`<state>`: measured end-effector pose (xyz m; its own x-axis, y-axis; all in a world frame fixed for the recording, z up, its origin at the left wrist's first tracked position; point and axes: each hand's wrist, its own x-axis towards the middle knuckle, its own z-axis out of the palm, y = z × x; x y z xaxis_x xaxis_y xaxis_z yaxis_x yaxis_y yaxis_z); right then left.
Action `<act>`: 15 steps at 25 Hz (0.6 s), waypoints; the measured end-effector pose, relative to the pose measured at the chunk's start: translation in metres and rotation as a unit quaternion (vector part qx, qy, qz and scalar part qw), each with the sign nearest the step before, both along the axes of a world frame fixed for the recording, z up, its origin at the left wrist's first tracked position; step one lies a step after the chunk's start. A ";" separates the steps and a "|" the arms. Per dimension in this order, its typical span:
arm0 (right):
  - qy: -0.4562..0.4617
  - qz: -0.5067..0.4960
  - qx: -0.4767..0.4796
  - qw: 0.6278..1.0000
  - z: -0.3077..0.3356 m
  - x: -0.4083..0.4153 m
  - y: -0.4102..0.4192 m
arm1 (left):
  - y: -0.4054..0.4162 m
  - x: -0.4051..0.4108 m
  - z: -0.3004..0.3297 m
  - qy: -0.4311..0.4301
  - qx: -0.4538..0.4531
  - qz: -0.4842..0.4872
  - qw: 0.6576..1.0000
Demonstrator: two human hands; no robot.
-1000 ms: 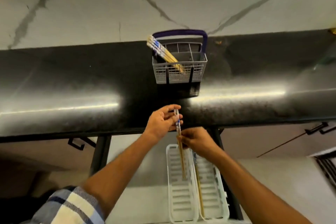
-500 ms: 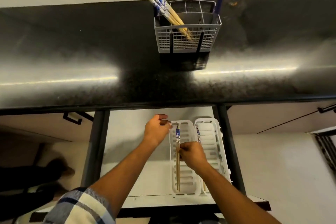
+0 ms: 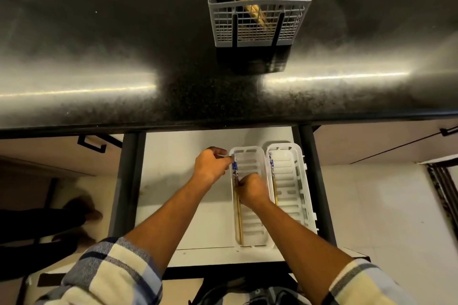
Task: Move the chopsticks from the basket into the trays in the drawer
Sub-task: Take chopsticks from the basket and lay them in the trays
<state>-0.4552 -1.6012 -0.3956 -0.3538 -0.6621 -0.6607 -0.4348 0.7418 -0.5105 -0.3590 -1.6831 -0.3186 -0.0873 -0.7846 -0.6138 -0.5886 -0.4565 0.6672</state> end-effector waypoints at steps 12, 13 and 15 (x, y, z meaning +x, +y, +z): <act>0.070 -0.015 -0.010 0.997 0.007 0.005 0.011 | -0.009 0.014 -0.005 0.031 0.008 0.039 0.999; 0.071 -0.017 -0.010 0.997 0.006 0.005 0.012 | -0.009 0.013 -0.005 0.033 0.008 0.041 0.999; 0.075 -0.012 -0.016 0.997 0.006 0.006 0.012 | -0.009 0.014 -0.005 0.036 0.008 0.041 0.999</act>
<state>-0.4495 -1.5887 -0.3899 -0.4637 -0.6722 -0.5772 -0.4901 0.7373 -0.4650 -0.3454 -1.6918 -0.3237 -0.0678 -0.7815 -0.6203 -0.5005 -0.5112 0.6987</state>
